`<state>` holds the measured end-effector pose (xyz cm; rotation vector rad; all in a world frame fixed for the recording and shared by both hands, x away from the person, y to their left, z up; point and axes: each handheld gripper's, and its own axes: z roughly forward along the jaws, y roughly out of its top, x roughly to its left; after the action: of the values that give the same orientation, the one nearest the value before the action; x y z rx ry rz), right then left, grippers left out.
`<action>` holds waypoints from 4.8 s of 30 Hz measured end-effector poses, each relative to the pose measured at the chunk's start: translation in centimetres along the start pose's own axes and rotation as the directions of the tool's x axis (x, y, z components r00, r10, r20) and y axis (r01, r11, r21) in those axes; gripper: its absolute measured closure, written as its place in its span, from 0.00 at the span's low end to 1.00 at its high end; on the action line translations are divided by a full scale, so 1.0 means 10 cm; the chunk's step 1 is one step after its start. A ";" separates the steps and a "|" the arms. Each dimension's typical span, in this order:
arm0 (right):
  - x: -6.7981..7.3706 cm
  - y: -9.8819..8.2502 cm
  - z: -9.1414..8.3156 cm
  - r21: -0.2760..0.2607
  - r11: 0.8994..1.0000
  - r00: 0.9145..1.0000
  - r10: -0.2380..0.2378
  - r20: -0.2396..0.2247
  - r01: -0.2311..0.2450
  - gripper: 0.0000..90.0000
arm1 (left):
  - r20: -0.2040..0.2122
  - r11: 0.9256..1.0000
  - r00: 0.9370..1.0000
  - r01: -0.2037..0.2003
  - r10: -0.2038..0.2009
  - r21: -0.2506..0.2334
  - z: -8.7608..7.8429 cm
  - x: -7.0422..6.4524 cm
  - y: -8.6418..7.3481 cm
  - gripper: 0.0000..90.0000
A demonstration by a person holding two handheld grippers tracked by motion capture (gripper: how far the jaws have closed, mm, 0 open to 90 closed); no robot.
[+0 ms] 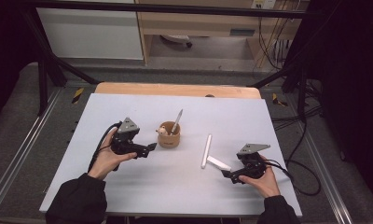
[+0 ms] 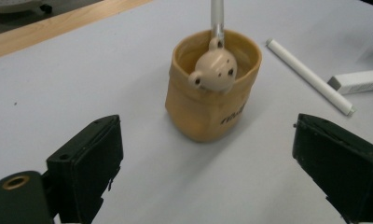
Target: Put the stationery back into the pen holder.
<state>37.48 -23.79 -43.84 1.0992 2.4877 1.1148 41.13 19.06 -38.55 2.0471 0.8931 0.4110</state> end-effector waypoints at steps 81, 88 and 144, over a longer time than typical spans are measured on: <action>0.17 0.22 -0.11 0.033 0.997 0.992 -0.070 -0.109 0.074 0.75 | 0.063 0.993 0.997 -0.047 0.041 0.105 -0.01 -0.19 -0.67 0.05; 0.23 0.27 -0.10 0.051 0.996 0.988 -0.067 -0.141 0.075 0.75 | 0.072 0.990 0.995 -0.083 0.074 0.117 0.04 -0.26 -0.65 0.05; 0.89 0.93 0.29 0.100 0.966 0.935 -0.202 -0.291 0.240 0.75 | 0.016 0.737 0.738 -0.675 0.674 0.037 0.35 -1.13 -0.17 0.20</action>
<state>37.67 -11.81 -38.30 0.7052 2.8548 1.1150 34.56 9.56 -41.64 2.3666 0.1041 0.7835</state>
